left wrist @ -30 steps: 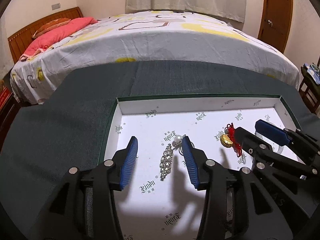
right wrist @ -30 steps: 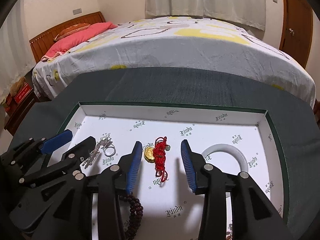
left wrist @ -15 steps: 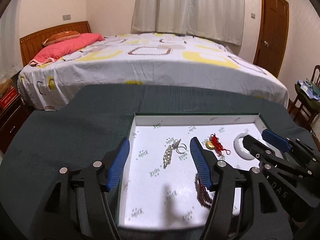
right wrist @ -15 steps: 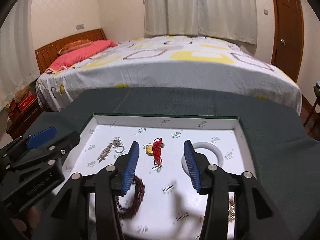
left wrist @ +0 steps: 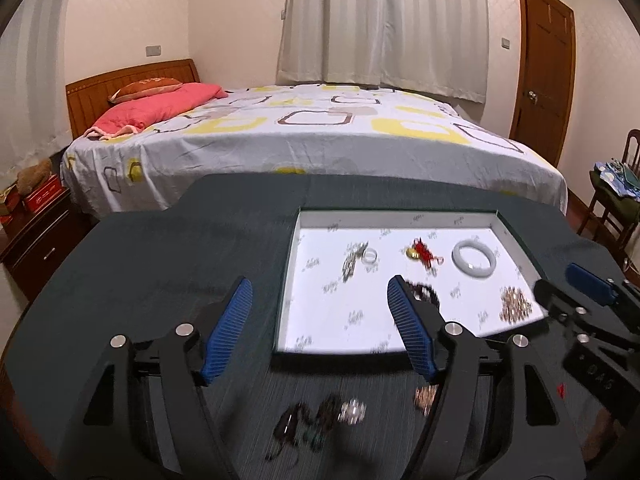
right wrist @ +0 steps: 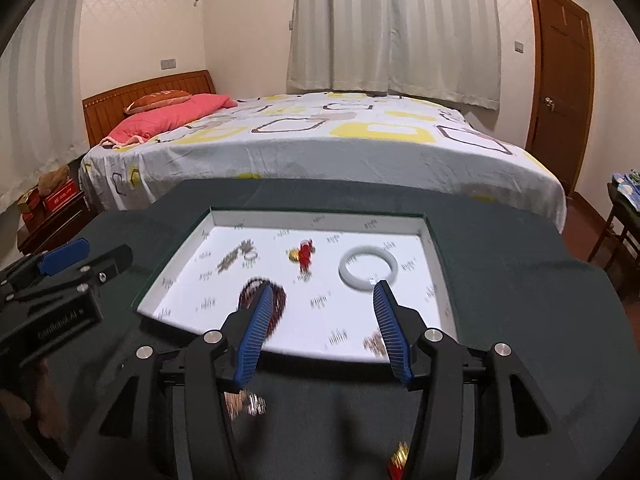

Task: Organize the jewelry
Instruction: 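Move both tools back over the remaining jewelry on the table, then grasp the black bead tassel with the left tool while the right tool grasps the red knot charm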

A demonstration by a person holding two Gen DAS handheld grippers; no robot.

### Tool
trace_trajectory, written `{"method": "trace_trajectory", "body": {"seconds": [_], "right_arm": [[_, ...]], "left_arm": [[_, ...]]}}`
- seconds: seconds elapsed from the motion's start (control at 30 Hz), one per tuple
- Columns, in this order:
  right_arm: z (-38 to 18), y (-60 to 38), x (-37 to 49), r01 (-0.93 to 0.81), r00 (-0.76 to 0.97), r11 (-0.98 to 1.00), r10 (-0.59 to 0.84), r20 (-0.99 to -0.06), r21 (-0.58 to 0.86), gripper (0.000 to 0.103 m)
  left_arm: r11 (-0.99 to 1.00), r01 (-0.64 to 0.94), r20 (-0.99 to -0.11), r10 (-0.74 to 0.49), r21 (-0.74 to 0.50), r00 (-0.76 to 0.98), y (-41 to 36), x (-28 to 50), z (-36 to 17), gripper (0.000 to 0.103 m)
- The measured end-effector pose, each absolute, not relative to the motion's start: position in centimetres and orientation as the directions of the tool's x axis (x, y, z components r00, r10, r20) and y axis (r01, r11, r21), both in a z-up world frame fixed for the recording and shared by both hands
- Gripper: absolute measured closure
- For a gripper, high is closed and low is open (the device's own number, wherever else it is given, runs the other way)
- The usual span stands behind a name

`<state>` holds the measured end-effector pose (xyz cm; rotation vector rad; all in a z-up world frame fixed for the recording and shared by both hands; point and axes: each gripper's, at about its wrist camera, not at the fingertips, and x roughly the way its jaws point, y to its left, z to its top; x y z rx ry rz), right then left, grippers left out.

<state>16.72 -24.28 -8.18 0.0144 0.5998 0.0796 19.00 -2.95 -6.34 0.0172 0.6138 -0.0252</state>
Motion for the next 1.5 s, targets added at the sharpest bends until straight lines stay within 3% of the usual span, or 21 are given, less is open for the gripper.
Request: {"method": "trace_trajectory", "body": {"seconds": [0.73,1.03,1.5], "right_arm": [[-13.1,-28.8,9.7,0.023,0.769,0.997,0.031,-0.639,0.075,0.051],[-14.1,-28.6,10.1,0.014,0.755,0.997,0.043,-0.655,0.081,0.051],[-14.6,-28.6,10.2,0.015,0.744,0.996,0.047,-0.666,0.087,0.051]], "left_arm": [[0.999,0.018,-0.644,0.015,0.044,0.765,-0.7,13.0,-11.6,0.035],[1.000,-0.007,-0.698,0.026,0.030,0.716,0.7,14.2,-13.9,0.050],[1.000,0.009,-0.761,-0.007,-0.002,0.649,1.2,16.3,-15.5,0.058]]}}
